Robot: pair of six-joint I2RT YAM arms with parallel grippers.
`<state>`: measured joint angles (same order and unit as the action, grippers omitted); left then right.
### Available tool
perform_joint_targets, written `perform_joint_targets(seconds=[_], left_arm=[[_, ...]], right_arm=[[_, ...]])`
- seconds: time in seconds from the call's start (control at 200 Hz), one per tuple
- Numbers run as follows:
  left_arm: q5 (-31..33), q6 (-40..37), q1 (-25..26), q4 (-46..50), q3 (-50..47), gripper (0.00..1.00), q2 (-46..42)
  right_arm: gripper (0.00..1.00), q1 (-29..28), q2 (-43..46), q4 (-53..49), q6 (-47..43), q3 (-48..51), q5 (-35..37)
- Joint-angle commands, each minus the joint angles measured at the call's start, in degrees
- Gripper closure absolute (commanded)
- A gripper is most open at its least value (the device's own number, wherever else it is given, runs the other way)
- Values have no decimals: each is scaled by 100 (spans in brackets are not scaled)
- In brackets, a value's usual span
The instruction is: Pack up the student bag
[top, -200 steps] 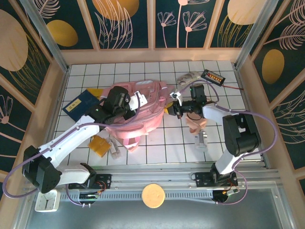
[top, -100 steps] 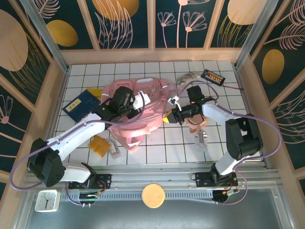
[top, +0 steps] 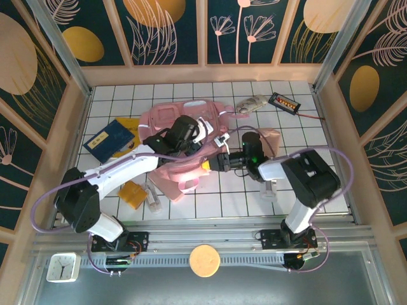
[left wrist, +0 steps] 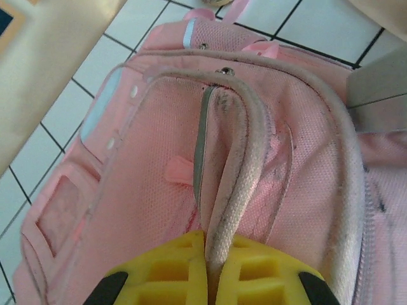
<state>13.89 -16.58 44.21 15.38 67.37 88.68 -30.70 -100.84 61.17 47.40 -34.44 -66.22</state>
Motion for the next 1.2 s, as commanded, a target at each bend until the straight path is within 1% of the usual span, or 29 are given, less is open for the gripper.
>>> perform_joint_targets(seconds=[0.0,0.045,0.105,0.155,0.33,0.41,0.47,0.475,0.535,0.555,0.636,0.681,0.716,0.736,0.851,0.896,0.956,1.011,1.096,1.166,1.191], left_arm=[[47,909,35,-514,508,100,43],[-1,1024,35,-513,555,100,37],[-1,1139,35,-531,562,100,-13],[0,1174,33,-544,542,100,-64],[59,1267,35,-448,549,100,-106],[50,1246,35,-472,525,100,-129],[101,1177,35,-496,476,100,-186],[103,1167,35,-498,468,100,-194],[148,1044,35,-532,360,100,-299],[141,991,35,-548,311,100,-350],[123,765,34,-634,80,100,-559],[88,627,35,-677,-71,100,-657],[73,533,35,-717,-177,100,-744],[58,493,30,-740,-237,100,-790],[-26,325,27,-860,-408,100,-943],[-76,297,27,-890,-431,100,-973],[-120,274,27,-942,-460,100,-1009],[-192,260,27,-995,-492,100,-1057],[-206,261,27,-966,-463,100,-1061],[-241,285,27,-979,-453,100,-1084],[-246,293,27,-984,-453,100,-1098]], right_arm=[[100,-680,-577,3730,2518,-165,837],[100,-1037,-725,3581,2225,-398,1048],[100,-1363,-1033,3509,2180,-724,1312],[100,-1572,-1310,3444,2090,-1059,1320],[100,-1818,-1422,2255,1276,-1476,2020],[100,-1896,-1302,2082,1025,-1475,2111],[69,-1892,-966,1676,756,-1215,2395],[65,-1892,-926,1634,724,-1188,2421],[41,-1848,-414,710,259,-987,2579],[36,-1829,-223,267,58,-963,2614],[22,-1775,541,-1580,-911,-890,2799],[13,-1731,1022,-2343,-1333,-804,2964],[4,-1684,1370,-2864,-1532,-727,3118],[1,-1634,1559,-3139,-1604,-680,3180],[1,-1239,2524,-4213,-1643,-402,3379],[1,-1057,2803,-4650,-1612,-367,3535],[1,-789,3046,-4965,-1604,-340,3511],[1,-513,3105,-5274,-1519,-423,3516],[1,-140,3026,-5537,-1353,-628,3330],[2,-94,2867,-5735,-1275,-813,3208],[3,73,2807,-5832,-1276,-878,3218]])
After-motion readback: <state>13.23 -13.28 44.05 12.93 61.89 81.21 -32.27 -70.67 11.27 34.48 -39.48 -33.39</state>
